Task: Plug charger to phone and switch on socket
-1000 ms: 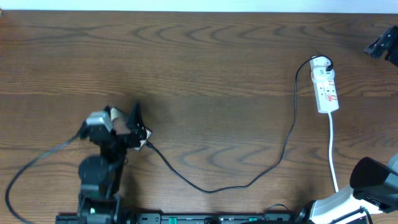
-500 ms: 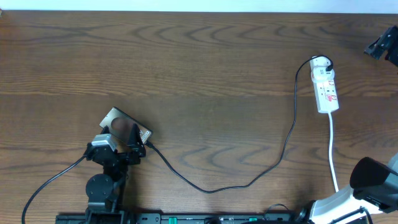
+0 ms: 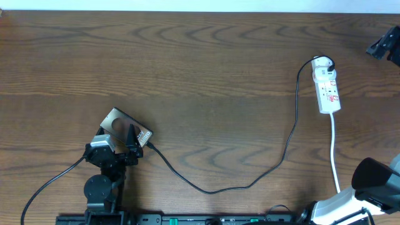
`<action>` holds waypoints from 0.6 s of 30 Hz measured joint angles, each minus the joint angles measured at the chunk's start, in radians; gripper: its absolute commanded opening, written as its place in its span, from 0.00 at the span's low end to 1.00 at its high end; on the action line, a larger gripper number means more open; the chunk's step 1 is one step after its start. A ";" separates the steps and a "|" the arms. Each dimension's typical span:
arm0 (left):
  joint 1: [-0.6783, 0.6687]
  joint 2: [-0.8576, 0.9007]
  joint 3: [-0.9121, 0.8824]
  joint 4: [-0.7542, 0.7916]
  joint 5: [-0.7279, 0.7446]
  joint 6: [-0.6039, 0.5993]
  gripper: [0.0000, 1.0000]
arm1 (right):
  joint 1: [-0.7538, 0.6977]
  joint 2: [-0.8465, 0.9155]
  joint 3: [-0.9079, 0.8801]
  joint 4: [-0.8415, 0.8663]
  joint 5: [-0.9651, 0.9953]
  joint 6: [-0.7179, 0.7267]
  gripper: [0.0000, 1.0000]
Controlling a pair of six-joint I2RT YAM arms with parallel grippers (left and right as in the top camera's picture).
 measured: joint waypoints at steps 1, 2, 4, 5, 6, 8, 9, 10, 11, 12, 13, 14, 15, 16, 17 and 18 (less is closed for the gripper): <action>0.000 0.000 0.000 0.000 0.000 0.000 0.84 | 0.000 0.000 0.000 0.000 0.000 0.000 0.99; 0.000 0.000 0.000 0.000 0.000 0.000 0.84 | 0.000 0.000 0.000 0.000 0.000 0.000 0.99; 0.000 0.000 0.000 0.000 0.000 0.012 0.84 | 0.000 0.000 0.000 0.000 0.000 0.000 0.99; 0.000 0.000 0.000 0.000 0.001 0.020 0.84 | 0.000 0.000 0.000 0.000 0.000 0.000 0.99; 0.000 0.000 0.000 0.000 0.001 0.032 0.84 | 0.000 0.000 0.000 0.000 0.000 0.000 0.99; 0.000 0.000 0.000 0.000 0.001 0.058 0.84 | 0.000 0.000 0.000 0.000 0.000 0.000 0.99; 0.000 0.000 0.000 0.000 0.001 0.071 0.84 | 0.000 0.000 0.000 0.000 0.000 0.000 0.99; 0.000 0.000 0.000 0.000 0.001 0.081 0.84 | 0.000 0.000 0.000 0.000 0.000 0.000 0.99; 0.000 0.000 0.000 0.000 0.001 0.090 0.84 | 0.000 0.000 0.000 0.000 0.000 0.000 0.99; 0.000 0.000 0.000 0.000 0.001 0.099 0.84 | 0.000 0.000 0.000 0.000 0.000 0.000 0.99; 0.000 0.000 0.000 0.000 0.001 0.103 0.85 | 0.000 0.000 0.000 0.000 0.000 0.000 0.99; 0.000 0.000 0.000 -0.001 0.001 0.110 0.84 | 0.000 0.000 0.000 0.000 0.000 0.000 0.99; 0.000 0.000 0.000 -0.001 0.002 0.118 0.84 | 0.000 0.000 0.000 0.000 0.000 0.000 0.99; 0.000 0.000 0.000 -0.001 0.004 0.124 0.84 | 0.000 0.000 0.000 0.000 0.000 0.000 0.99; 0.000 0.000 0.000 -0.001 0.004 0.127 0.85 | 0.000 0.000 0.000 0.000 0.000 0.000 0.99; 0.000 0.000 0.000 -0.001 0.005 0.128 0.84 | 0.000 0.000 0.000 0.000 0.000 0.000 0.99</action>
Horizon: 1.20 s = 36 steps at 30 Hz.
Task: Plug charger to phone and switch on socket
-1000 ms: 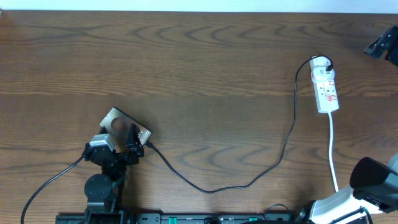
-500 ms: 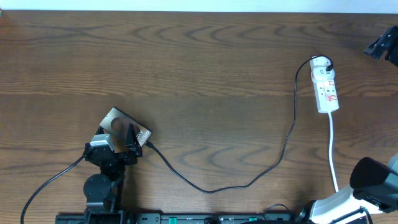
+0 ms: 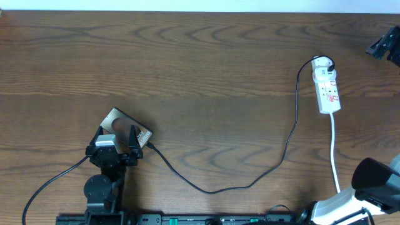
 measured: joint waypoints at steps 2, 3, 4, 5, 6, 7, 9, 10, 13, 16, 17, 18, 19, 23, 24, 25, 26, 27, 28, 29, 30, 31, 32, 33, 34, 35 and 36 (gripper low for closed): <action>0.000 0.000 0.000 0.000 0.008 0.012 0.85 | 0.000 0.000 0.000 0.000 0.000 0.000 0.99; 0.000 0.000 0.001 -0.001 0.019 0.021 0.84 | 0.000 0.000 0.000 0.000 0.000 0.000 0.99; 0.000 0.000 0.001 0.000 0.027 0.030 0.84 | 0.000 0.000 0.000 0.000 0.000 0.000 0.99; 0.000 0.000 0.001 0.000 0.032 0.037 0.84 | 0.000 0.000 0.000 0.000 0.000 0.000 0.99; 0.000 0.000 0.001 0.000 0.035 0.044 0.84 | 0.000 0.000 0.000 0.000 0.000 0.000 0.99; 0.000 0.000 0.001 0.000 0.038 0.048 0.85 | 0.000 0.000 0.000 0.000 0.000 0.000 0.99; 0.000 0.000 0.001 0.000 0.038 0.053 0.84 | 0.000 0.000 0.000 0.000 0.000 0.000 0.99; 0.000 0.000 0.001 0.000 0.038 0.055 0.84 | 0.000 0.000 0.000 0.000 0.000 0.000 0.99; 0.000 0.000 0.001 0.000 0.041 0.055 0.84 | 0.000 0.000 0.000 0.000 0.000 0.000 0.99; 0.000 0.000 0.001 0.000 0.047 0.055 0.84 | 0.000 0.000 0.000 0.000 0.000 0.000 0.99; 0.000 0.000 0.001 0.000 0.049 0.055 0.85 | 0.000 0.000 0.000 0.000 0.000 0.000 0.99; 0.000 0.000 0.001 0.000 0.050 0.055 0.84 | 0.000 0.000 0.000 0.000 0.000 0.000 0.99; 0.000 0.000 0.001 0.000 0.050 0.055 0.84 | 0.000 0.000 0.000 0.000 0.000 0.000 0.99; 0.000 0.000 0.002 0.001 0.053 0.049 0.85 | 0.000 0.000 0.000 0.000 0.000 0.000 0.99; 0.000 0.000 0.002 0.001 0.052 0.047 0.85 | 0.000 0.000 0.000 0.000 0.000 0.000 0.99; 0.000 0.000 0.002 0.001 0.053 0.046 0.85 | 0.000 0.000 0.000 0.000 0.000 0.000 0.99; 0.000 0.000 0.002 0.001 0.052 0.046 0.84 | 0.000 0.000 0.000 0.000 0.000 0.000 0.99; 0.000 0.000 0.002 0.001 0.053 0.046 0.84 | 0.000 0.000 0.000 0.000 0.000 0.000 0.99; 0.000 0.000 0.002 0.001 0.053 0.046 0.84 | 0.000 0.000 0.000 0.000 0.000 0.000 0.99; 0.000 0.000 0.002 0.001 0.053 0.046 0.84 | 0.000 0.000 0.000 0.000 0.000 0.000 0.99; 0.000 0.000 0.002 0.001 0.052 0.046 0.84 | 0.000 0.000 0.000 0.000 0.000 0.000 0.99; 0.000 0.000 0.002 0.001 0.052 0.046 0.85 | 0.000 0.000 0.000 0.000 0.000 0.000 0.99; 0.000 0.000 0.002 0.001 0.053 0.046 0.84 | 0.000 0.000 0.000 0.000 0.000 0.000 0.99; 0.000 0.000 0.002 0.001 0.053 0.046 0.85 | 0.000 0.000 0.000 0.000 0.000 0.000 0.99; 0.000 0.000 0.002 0.001 0.053 0.046 0.85 | 0.000 0.000 0.000 0.000 0.000 0.000 0.99; 0.000 0.000 0.002 0.001 0.052 0.046 0.84 | 0.000 0.000 0.000 0.000 0.000 0.000 0.99; 0.000 0.000 0.002 0.001 0.053 0.046 0.84 | 0.000 0.000 0.000 0.000 0.000 0.000 0.99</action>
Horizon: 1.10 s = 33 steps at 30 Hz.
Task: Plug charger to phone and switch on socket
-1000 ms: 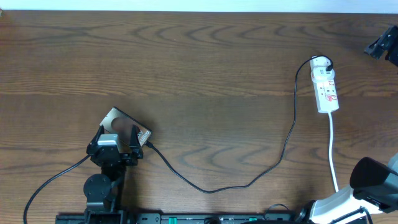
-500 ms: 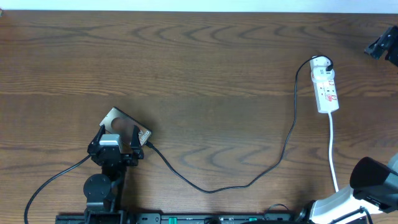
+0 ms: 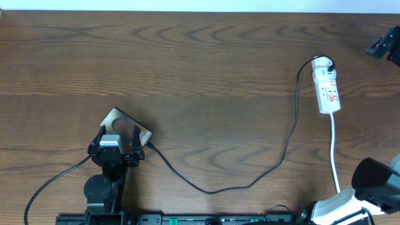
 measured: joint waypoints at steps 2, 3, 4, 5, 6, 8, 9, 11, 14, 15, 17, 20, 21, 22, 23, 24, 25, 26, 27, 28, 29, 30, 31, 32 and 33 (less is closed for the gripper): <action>0.000 0.000 0.000 0.000 0.000 0.000 0.84 | 0.000 0.000 0.000 0.000 0.000 0.000 0.99; 0.000 0.000 0.000 0.000 0.000 0.000 0.84 | 0.000 0.000 0.000 0.000 0.000 0.000 0.99; 0.000 0.000 0.000 0.000 0.000 0.000 0.84 | 0.000 0.000 0.000 0.000 0.000 0.000 0.99; 0.000 0.000 0.000 0.000 0.000 0.000 0.84 | 0.000 0.000 0.000 0.000 0.000 0.000 0.99; 0.000 0.000 0.000 0.000 0.000 0.000 0.84 | 0.000 0.000 0.000 0.000 0.000 0.000 0.99; 0.000 0.000 0.000 0.000 0.000 0.000 0.85 | 0.000 0.000 0.000 0.000 0.000 0.000 0.99; 0.000 0.000 0.000 0.000 0.000 0.000 0.84 | 0.000 0.000 0.000 0.000 0.000 0.000 0.99; 0.000 0.000 0.000 0.000 0.000 0.000 0.84 | 0.000 0.000 0.000 0.000 0.000 0.000 0.99; 0.000 0.000 0.000 0.000 0.000 0.000 0.84 | 0.000 0.000 0.000 0.000 0.000 0.000 0.99; 0.000 0.000 0.000 0.000 0.000 0.000 0.84 | 0.000 0.000 0.000 0.000 0.000 0.000 0.99; 0.000 0.000 0.000 0.000 0.000 0.000 0.84 | 0.000 0.000 0.000 0.000 0.000 0.000 0.99; 0.000 0.000 0.000 0.000 0.000 0.000 0.85 | 0.000 0.000 0.000 0.000 0.009 0.000 0.99; 0.000 0.000 0.000 0.000 0.000 0.000 0.85 | 0.000 0.000 0.000 0.000 0.025 0.000 0.99; 0.000 0.000 0.000 0.000 0.000 0.000 0.84 | 0.000 0.000 0.000 0.000 0.044 0.000 0.99; 0.000 0.000 0.000 0.000 0.000 0.000 0.84 | 0.000 0.000 0.000 0.000 0.060 0.000 0.99; 0.000 0.000 0.000 0.000 0.000 0.000 0.84 | 0.000 0.000 0.000 0.000 0.077 0.000 0.99; 0.000 0.000 0.000 0.000 0.000 0.000 0.84 | 0.000 0.000 0.000 0.000 0.089 0.000 0.99; 0.000 0.000 0.000 0.000 0.000 0.000 0.84 | 0.000 0.000 0.000 0.000 0.099 0.000 0.99; 0.000 0.000 0.000 0.000 0.000 0.000 0.84 | 0.000 0.000 0.000 -0.002 0.106 0.000 0.99; 0.000 0.000 0.000 0.000 0.000 0.000 0.84 | 0.000 0.000 0.000 -0.005 0.114 0.000 0.99; 0.000 0.000 0.000 0.000 0.000 0.000 0.84 | 0.000 0.000 0.000 -0.007 0.117 0.000 0.99; 0.000 0.000 0.000 0.000 0.000 0.000 0.84 | 0.000 0.000 0.000 -0.007 0.118 0.000 0.99; 0.000 0.000 0.000 0.000 0.000 0.000 0.84 | 0.000 0.000 0.000 -0.007 0.119 0.000 0.99; 0.000 0.000 0.000 0.000 0.000 0.000 0.85 | 0.000 0.000 -0.001 -0.007 0.119 0.000 0.99; 0.000 0.000 0.000 0.000 0.000 0.000 0.84 | 0.000 0.000 -0.003 -0.007 0.119 0.000 0.99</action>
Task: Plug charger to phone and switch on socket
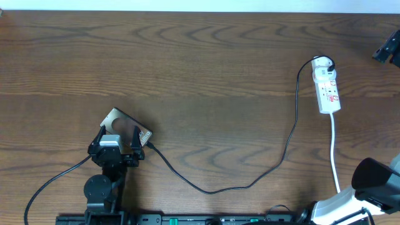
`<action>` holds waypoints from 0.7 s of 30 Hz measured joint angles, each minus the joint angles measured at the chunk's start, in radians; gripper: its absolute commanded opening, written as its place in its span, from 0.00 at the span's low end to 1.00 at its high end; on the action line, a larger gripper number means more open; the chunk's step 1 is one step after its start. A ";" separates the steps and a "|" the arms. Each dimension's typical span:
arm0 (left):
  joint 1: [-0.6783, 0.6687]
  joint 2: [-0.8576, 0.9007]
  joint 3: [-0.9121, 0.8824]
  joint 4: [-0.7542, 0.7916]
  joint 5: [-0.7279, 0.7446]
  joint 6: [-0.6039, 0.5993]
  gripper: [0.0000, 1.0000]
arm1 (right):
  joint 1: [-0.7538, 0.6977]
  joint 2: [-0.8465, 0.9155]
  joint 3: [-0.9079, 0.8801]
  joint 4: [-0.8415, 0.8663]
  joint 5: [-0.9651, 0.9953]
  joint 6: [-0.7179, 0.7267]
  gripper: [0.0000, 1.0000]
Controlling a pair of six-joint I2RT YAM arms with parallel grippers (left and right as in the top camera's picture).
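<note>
The phone (122, 119) lies tilted at the lower left of the table, its near part covered by my left gripper (118, 135). The gripper's fingers (136, 135) stand spread on either side of the phone, open. A black charger cable (212, 189) runs from the phone's right end (150, 144) across the table to a plug (323, 62) in the white socket strip (329, 89) at the right. Whether the connector is seated in the phone cannot be told. Only a dark piece of my right gripper (389, 49) shows at the right edge.
The strip's white lead (335, 156) runs down toward the front edge. The right arm's base (369, 181) sits at the lower right corner, and the left arm's base (99, 189) at the lower left with its own black cable (50, 184).
The piece of the right gripper at the right edge has shifted further right, so less of it shows. The left gripper, phone and cable have not moved.
At first the left gripper sat low over the phone's near end, its fingers close in by the cable end. Its fingers then stood wider either side of the phone and have stayed so. The cable and strip kept their places throughout.
</note>
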 measured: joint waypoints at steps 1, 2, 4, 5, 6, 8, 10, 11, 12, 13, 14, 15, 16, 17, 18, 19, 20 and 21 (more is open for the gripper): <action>0.000 0.000 0.000 0.000 0.000 0.000 0.85 | 0.000 0.000 -0.002 0.000 0.000 0.000 0.99; 0.000 0.000 0.000 0.000 0.000 0.000 0.84 | 0.002 0.000 -0.005 0.000 0.000 0.000 0.99; 0.000 0.000 0.000 0.000 0.000 0.000 0.84 | 0.010 0.000 -0.012 0.019 -0.003 0.001 0.99; 0.000 0.000 0.000 0.000 0.000 0.000 0.85 | 0.018 0.000 -0.018 0.043 -0.004 0.001 0.99; 0.000 0.000 0.000 0.000 0.000 0.000 0.84 | 0.028 0.000 -0.022 0.066 -0.006 0.001 0.99; 0.000 0.000 0.000 0.000 0.000 0.000 0.84 | 0.059 -0.006 -0.045 0.132 -0.008 0.002 0.99; 0.000 0.000 0.000 0.000 0.000 0.000 0.84 | 0.093 -0.028 -0.095 0.215 -0.011 0.002 0.99; 0.000 0.000 0.000 0.000 0.000 0.000 0.84 | 0.112 -0.046 -0.130 0.267 -0.013 0.003 0.99; 0.000 0.000 0.000 0.000 0.000 0.000 0.84 | 0.132 -0.074 -0.182 0.328 -0.015 0.003 0.99; 0.000 0.000 0.000 0.000 0.001 -0.001 0.84 | 0.150 -0.101 -0.231 0.382 -0.016 0.003 0.99; 0.000 0.000 0.000 -0.001 0.000 -0.001 0.84 | 0.172 -0.146 -0.307 0.462 -0.018 0.004 0.99; 0.000 0.000 0.000 -0.001 0.001 -0.001 0.85 | 0.184 -0.171 -0.345 0.487 -0.021 0.004 0.99; 0.000 0.000 0.001 0.000 0.001 -0.001 0.84 | 0.201 -0.211 -0.413 0.557 -0.023 0.004 0.99; 0.000 0.000 0.001 -0.001 0.002 -0.001 0.84 | 0.219 -0.266 -0.504 0.645 -0.022 0.004 0.99; 0.000 0.000 0.001 -0.001 0.003 -0.002 0.84 | 0.233 -0.313 -0.585 0.714 -0.024 0.004 0.99; 0.000 0.000 0.002 -0.002 0.004 -0.003 0.85 | 0.243 -0.348 -0.641 0.760 -0.025 0.004 0.99; 0.000 0.000 0.002 -0.002 0.004 -0.003 0.85 | 0.255 -0.398 -0.732 0.844 -0.026 0.004 0.99; 0.000 0.000 0.002 -0.002 0.005 -0.003 0.84 | 0.266 -0.449 -0.825 0.922 -0.025 0.004 0.99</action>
